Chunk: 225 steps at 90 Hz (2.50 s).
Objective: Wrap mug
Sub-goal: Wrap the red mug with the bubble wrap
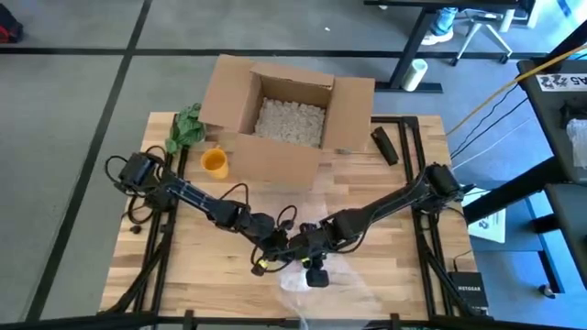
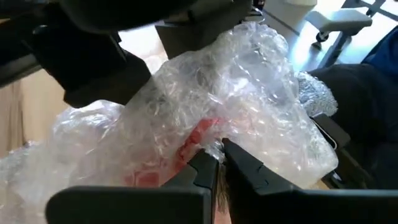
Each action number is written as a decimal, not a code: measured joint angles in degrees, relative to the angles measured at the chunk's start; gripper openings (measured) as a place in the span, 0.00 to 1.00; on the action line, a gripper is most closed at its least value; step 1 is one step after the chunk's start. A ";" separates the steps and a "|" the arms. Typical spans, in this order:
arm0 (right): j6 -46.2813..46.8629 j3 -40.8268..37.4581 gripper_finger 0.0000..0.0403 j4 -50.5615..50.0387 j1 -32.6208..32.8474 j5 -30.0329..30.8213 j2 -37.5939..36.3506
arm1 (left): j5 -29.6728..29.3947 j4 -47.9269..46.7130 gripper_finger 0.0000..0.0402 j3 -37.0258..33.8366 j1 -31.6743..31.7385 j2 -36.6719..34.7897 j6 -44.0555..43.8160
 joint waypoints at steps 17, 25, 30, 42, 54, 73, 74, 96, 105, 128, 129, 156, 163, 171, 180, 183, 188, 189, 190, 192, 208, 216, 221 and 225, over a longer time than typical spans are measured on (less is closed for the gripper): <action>-0.88 2.47 0.11 -2.69 -0.15 -0.70 1.88 | -1.22 -0.20 0.00 -0.15 0.30 0.54 4.70; -1.02 2.47 0.11 -3.16 -0.26 -0.96 1.95 | -1.24 -0.53 0.00 -0.15 0.69 0.78 5.70; -0.62 2.47 0.11 -3.42 -0.28 -0.96 2.01 | 1.39 -1.81 0.00 -0.07 0.97 0.34 5.75; -0.92 2.45 0.11 -4.68 -0.39 -0.58 2.50 | 6.83 -8.15 0.00 -0.07 0.58 -1.36 3.24; -1.21 2.54 0.11 -2.99 -0.62 0.04 2.47 | 3.83 -13.84 0.00 0.01 -0.76 -3.34 0.74; -1.07 2.65 0.11 -1.81 -1.09 0.81 2.45 | 1.31 -20.52 0.00 0.07 -2.05 -3.85 -2.52; -1.05 2.65 0.11 -1.77 -1.09 0.82 2.45 | 1.32 -20.75 0.00 0.07 -2.16 -3.85 -2.62; -1.17 2.65 0.11 -0.96 -1.27 -0.43 2.36 | -4.97 -16.13 0.00 0.04 -4.31 -1.32 -1.70; -0.83 2.56 0.11 -2.02 -1.36 -1.66 2.24 | -5.36 -7.77 0.00 -0.04 -3.76 1.95 0.79; -0.60 2.61 0.11 -4.66 -1.29 -4.77 4.12 | -5.54 -5.96 0.00 0.04 -0.71 6.20 3.48; -0.80 2.63 0.11 -4.77 -1.29 -4.77 4.18 | -5.48 -6.17 0.00 0.04 -0.59 6.20 3.51; -1.39 2.72 0.11 -7.60 -0.51 -4.99 5.53 | -2.85 -11.40 0.00 -0.09 -2.25 0.67 4.04; -1.17 2.69 0.11 -7.62 -0.37 -4.29 5.61 | -2.70 -11.11 0.00 0.06 -2.93 -2.18 4.28; -0.97 2.64 0.11 -7.63 -0.48 -4.06 5.65 | -2.69 -12.10 0.00 0.15 -3.83 -5.13 4.95; -1.00 2.58 0.11 -7.98 -0.40 -2.65 5.74 | -2.73 -13.39 0.00 0.04 -4.91 -7.79 5.55; -1.01 2.52 0.11 -8.00 -0.39 -2.50 5.75 | -2.83 -13.92 0.00 0.02 -5.24 -8.78 5.72; -1.03 2.52 0.11 -7.69 -0.42 -2.42 5.80 | -3.23 -14.78 0.00 0.00 -5.79 -10.08 5.82; -1.01 2.53 0.11 -7.60 -0.43 -2.34 5.81 | -3.31 -15.05 0.00 0.00 -5.88 -10.28 5.83; -1.01 2.54 0.11 -7.56 -0.45 -2.29 5.83 | -3.36 -15.33 0.00 0.00 -5.96 -10.44 5.79; -1.01 2.54 0.11 -7.56 -0.48 -2.26 5.86 | -3.40 -15.96 0.00 0.00 -6.10 -10.68 5.69; -1.03 2.49 0.11 -7.56 -0.44 -1.98 5.86 | -5.05 -19.89 0.00 0.00 -7.93 -11.74 3.59; -1.03 2.52 0.11 -7.60 -0.42 -1.82 5.86 | -7.14 -22.73 0.00 0.02 -9.23 -11.79 1.98; -1.03 2.52 0.11 -7.63 -0.41 -1.68 5.86 | -8.91 -25.27 0.00 0.02 -9.83 -11.79 0.76; -1.01 2.52 0.11 -7.65 -0.39 -1.66 5.86 | -10.26 -27.17 0.00 0.02 -10.31 -11.79 -0.07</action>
